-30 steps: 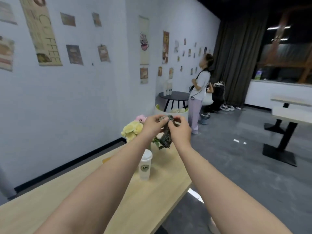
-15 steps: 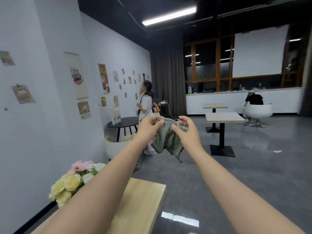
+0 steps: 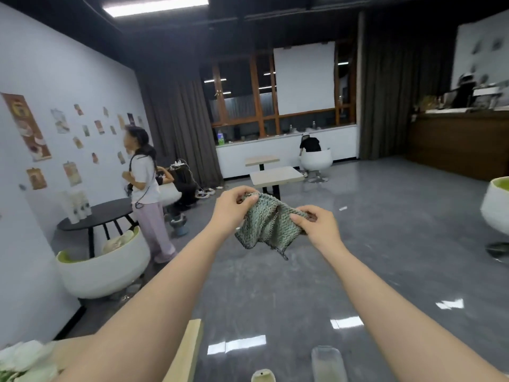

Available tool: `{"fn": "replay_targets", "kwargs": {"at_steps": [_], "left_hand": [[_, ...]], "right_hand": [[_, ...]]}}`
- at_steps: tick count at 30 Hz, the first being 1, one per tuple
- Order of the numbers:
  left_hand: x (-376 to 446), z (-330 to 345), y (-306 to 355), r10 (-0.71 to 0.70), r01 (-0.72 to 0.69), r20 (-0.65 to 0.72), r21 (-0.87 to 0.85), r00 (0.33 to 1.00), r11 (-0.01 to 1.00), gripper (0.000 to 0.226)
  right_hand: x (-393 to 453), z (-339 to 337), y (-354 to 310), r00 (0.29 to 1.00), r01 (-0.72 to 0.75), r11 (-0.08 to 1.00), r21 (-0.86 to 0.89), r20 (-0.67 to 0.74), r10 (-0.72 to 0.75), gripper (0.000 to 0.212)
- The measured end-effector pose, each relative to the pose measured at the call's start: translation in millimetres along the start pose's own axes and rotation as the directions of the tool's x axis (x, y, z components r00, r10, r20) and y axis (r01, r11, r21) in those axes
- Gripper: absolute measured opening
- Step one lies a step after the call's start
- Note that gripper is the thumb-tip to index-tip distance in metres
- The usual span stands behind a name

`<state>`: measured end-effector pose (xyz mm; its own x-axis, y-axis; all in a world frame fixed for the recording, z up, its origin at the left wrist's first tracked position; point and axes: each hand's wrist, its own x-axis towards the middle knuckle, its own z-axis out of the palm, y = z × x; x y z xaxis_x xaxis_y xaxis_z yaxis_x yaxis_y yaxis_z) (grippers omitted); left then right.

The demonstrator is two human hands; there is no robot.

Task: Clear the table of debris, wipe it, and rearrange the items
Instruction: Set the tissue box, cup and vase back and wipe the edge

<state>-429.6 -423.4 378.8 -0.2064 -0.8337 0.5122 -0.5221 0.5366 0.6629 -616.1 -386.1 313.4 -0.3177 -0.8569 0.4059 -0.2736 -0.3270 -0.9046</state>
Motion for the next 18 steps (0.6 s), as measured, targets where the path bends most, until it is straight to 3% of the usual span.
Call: {"fn": "replay_targets", "kwargs": {"at_steps": [10, 18], "left_hand": [[45.7, 89.9, -30.1, 0.026, 0.006, 0.16, -0.195, 0.987, 0.981, 0.005], [71.9, 184.7, -42.8, 0.118, -0.068, 0.259, -0.193, 0.959, 0.979, 0.004]], "right_hand": [[24.7, -28.8, 53.7, 0.982, -0.088, 0.995, -0.038, -0.173, 0.08, 0.008], [51.9, -57.0, 122.6, 0.948, -0.228, 0.972, -0.06, -0.24, 0.208, 0.016]]}}
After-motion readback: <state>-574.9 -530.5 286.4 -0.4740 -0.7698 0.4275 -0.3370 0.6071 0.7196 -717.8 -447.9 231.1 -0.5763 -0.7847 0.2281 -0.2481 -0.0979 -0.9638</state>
